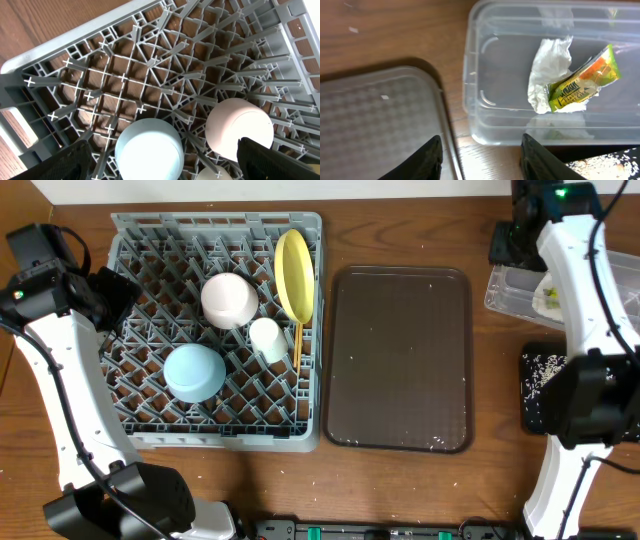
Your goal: Sort waste into correct bins and load items into the dishwasher
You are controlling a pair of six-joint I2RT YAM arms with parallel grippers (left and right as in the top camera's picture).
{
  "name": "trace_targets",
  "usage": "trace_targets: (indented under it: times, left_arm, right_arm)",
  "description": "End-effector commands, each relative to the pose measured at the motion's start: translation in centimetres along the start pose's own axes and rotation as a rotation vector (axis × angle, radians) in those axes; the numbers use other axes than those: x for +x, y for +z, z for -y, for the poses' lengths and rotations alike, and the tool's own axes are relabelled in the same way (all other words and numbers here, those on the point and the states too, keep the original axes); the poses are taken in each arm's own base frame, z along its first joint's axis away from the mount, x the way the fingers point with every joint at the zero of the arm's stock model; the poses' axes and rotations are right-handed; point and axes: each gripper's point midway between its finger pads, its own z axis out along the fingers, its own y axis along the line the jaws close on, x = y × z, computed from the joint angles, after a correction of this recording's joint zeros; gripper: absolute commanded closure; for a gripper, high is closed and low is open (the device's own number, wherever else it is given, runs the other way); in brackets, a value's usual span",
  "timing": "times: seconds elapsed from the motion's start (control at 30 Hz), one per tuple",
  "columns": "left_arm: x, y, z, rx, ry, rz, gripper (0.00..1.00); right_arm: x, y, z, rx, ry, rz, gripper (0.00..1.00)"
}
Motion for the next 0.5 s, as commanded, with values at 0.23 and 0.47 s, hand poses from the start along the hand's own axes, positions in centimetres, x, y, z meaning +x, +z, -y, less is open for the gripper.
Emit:
trace_targets:
  times: [0.23, 0.47]
  left_arm:
    - [0.0, 0.1, -0.2, -0.009, -0.009, -0.001, 0.06]
    - [0.0, 0.1, -0.2, -0.009, -0.009, -0.001, 0.07]
  right_arm:
    - [1.3, -10.2, -0.4, -0.124, -0.067, 0.092, 0.37]
    - [6.2, -15.4, 1.0, -0.126, -0.122, 0.024, 0.40]
